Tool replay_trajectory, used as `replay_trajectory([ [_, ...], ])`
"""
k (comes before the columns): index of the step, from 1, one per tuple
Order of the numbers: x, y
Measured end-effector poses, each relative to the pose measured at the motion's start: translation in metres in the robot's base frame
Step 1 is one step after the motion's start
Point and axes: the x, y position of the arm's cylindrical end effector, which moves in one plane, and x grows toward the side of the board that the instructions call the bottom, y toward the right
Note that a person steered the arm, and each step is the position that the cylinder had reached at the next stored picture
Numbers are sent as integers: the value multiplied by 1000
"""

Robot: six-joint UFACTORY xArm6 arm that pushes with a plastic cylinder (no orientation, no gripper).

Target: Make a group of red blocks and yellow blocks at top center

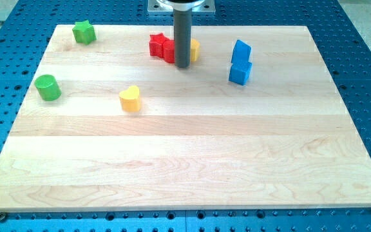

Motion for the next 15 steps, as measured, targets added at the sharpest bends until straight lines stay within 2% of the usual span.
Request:
replay_trajectory([
  [1,-19,-5],
  [2,-16,21],
  [3,17,90],
  [4,-23,85],
  [5,-42,48],
  [6,3,62],
  [7,34,-14],
  [8,11,-72],
  [9,-27,-47],
  [10,-19,-26],
  [11,8,-82],
  [12,-30,-105],
  [13,-44,-77],
  [14,-39,-30],
  [15,1,-20],
])
